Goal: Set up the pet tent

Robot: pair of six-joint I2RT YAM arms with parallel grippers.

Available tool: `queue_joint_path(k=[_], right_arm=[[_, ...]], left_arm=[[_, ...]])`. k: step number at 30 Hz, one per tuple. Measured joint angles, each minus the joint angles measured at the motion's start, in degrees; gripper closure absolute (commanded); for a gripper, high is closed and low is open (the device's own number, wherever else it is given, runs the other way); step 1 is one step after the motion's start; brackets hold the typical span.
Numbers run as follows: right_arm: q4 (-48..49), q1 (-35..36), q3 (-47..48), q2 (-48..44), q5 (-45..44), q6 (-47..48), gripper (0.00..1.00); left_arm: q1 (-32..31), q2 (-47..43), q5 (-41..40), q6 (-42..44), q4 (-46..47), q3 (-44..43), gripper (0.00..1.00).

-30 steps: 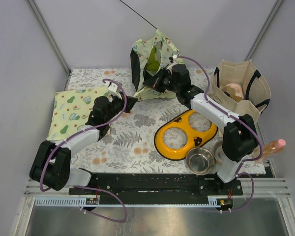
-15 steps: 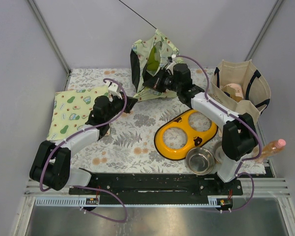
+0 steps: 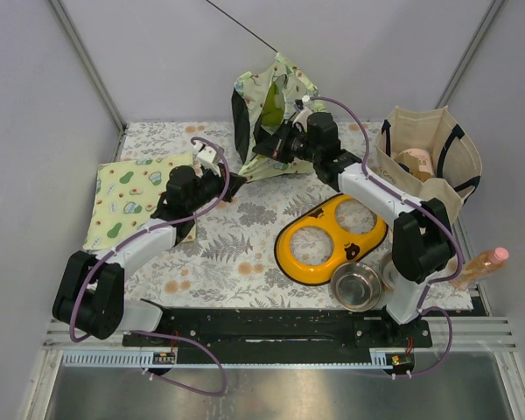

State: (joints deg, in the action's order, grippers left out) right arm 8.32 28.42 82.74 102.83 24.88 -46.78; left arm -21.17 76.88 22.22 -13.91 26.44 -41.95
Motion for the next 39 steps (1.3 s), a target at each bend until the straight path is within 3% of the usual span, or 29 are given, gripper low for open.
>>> queue_joint_path(k=[25,39], right_arm=[[0.8,2.0,-1.1,0.3,-0.1,5.5,1.0],[2.9,2.2,-4.7,-1.9,2.3,5.3,1.0]], left_arm=[[-0.2,0.0,5.8,4.1,-10.7,-5.2,1.0],[-0.3,0.5,4.3,4.1,-14.4,-6.7,1.0]])
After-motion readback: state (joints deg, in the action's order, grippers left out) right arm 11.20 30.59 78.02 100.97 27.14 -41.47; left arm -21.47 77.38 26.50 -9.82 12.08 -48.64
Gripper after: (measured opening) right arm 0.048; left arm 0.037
